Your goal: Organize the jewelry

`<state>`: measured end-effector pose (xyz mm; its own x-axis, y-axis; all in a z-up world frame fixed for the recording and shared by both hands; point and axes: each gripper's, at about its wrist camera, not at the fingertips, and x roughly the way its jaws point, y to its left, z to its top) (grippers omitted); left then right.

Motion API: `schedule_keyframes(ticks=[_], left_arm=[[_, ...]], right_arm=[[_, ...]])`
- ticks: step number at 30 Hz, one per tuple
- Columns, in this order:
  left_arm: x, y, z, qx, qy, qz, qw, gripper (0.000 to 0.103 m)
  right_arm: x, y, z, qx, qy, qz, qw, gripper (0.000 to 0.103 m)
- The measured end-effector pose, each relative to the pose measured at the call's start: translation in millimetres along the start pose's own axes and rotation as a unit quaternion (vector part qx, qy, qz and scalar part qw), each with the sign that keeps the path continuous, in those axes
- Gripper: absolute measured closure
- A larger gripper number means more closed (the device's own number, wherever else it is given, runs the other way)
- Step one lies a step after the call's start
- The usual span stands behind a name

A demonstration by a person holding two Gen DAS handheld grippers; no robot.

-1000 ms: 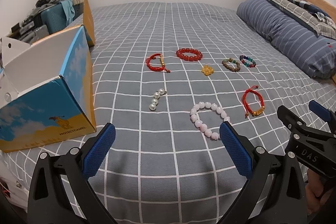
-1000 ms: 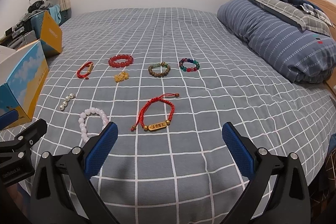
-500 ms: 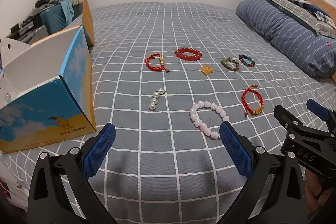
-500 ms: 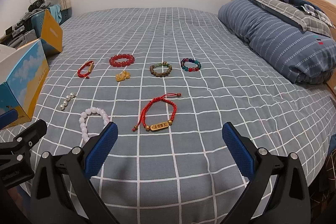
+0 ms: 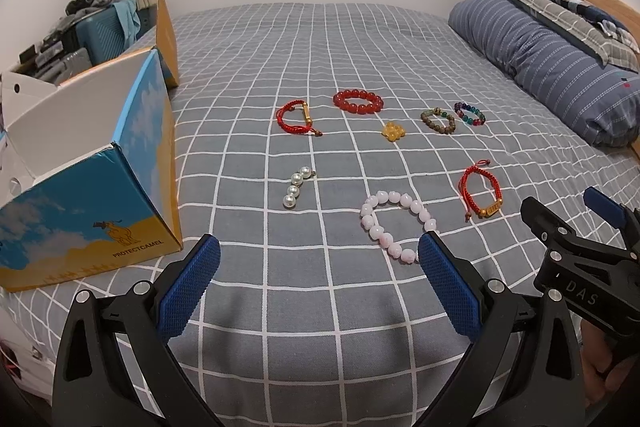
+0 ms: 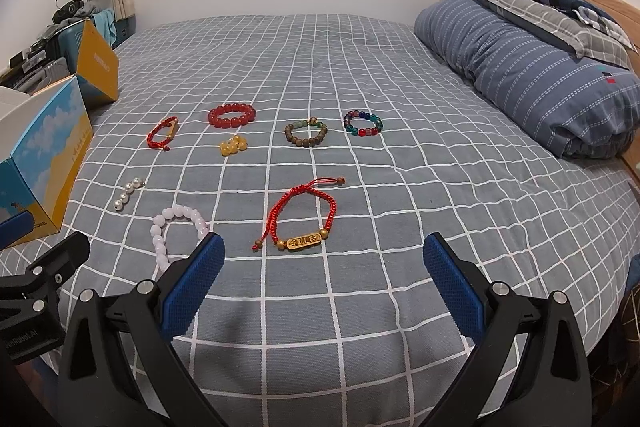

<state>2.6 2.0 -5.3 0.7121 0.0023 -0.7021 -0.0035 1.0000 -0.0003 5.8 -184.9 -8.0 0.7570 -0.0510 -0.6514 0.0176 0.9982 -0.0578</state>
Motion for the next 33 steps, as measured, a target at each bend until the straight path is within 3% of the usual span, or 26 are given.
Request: schedule_keyframes(ticks=[25, 33], left_arm=[[2.2, -1.7, 0.8, 0.011, 0.006, 0.001, 0.9999, 0.006], [2.7, 1.7, 60.9, 0.023, 0.007, 0.006, 0.9997, 0.006]], right_arm=[[0.4, -2.6, 1.6, -0.003, 0.0, -0.007, 1.0, 0.007], [-2.6, -10.5, 56.5, 0.011, 0.015, 0.003, 1.0, 0.007]])
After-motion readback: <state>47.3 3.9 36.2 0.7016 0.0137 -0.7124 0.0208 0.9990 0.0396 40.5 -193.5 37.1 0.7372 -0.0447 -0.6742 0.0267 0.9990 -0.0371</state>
